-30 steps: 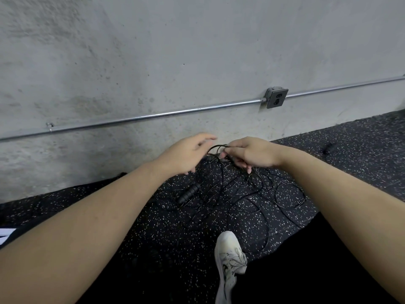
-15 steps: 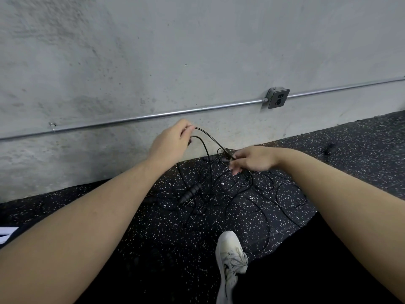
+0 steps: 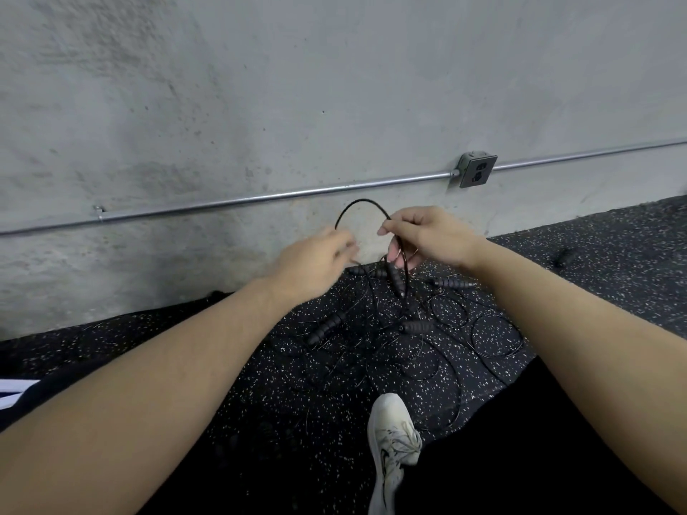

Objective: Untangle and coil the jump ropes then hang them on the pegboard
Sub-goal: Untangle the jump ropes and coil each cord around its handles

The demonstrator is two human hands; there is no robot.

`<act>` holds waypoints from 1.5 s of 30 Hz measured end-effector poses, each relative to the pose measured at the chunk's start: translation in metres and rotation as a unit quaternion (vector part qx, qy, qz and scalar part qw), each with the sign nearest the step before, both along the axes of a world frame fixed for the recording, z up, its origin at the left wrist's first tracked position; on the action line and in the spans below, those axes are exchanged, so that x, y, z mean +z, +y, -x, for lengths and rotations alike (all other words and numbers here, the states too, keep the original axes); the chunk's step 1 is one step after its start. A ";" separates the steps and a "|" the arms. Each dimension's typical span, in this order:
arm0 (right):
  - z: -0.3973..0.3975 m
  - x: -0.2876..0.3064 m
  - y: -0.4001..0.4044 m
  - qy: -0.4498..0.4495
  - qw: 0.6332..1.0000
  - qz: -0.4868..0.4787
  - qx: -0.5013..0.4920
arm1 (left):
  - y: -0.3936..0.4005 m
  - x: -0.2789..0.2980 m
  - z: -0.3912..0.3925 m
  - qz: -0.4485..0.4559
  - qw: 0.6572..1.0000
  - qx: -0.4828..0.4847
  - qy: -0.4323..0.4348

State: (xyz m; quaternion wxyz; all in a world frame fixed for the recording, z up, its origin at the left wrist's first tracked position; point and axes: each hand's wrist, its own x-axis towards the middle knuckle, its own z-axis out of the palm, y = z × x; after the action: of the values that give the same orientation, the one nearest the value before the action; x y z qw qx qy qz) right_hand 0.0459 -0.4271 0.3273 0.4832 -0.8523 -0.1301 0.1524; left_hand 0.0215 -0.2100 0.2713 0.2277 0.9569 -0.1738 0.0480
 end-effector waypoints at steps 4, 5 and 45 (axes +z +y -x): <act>0.000 0.009 0.002 0.002 0.993 -0.105 -0.052 | -0.016 -0.004 0.021 0.013 0.973 -0.089 0.211; 0.000 0.010 0.002 0.011 0.990 -0.125 -0.059 | -0.018 -0.005 0.024 0.028 0.968 -0.088 0.234; 0.002 -0.005 0.016 -0.056 0.952 0.258 0.156 | 0.006 0.049 0.011 0.552 0.777 0.079 0.291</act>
State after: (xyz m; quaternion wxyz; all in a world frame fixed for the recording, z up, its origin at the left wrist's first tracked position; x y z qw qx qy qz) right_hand 0.0442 -0.4116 0.3227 0.2093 -0.9239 -0.2450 0.2066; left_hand 0.0105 -0.2042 0.3205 0.7522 0.6458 0.0334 -0.1266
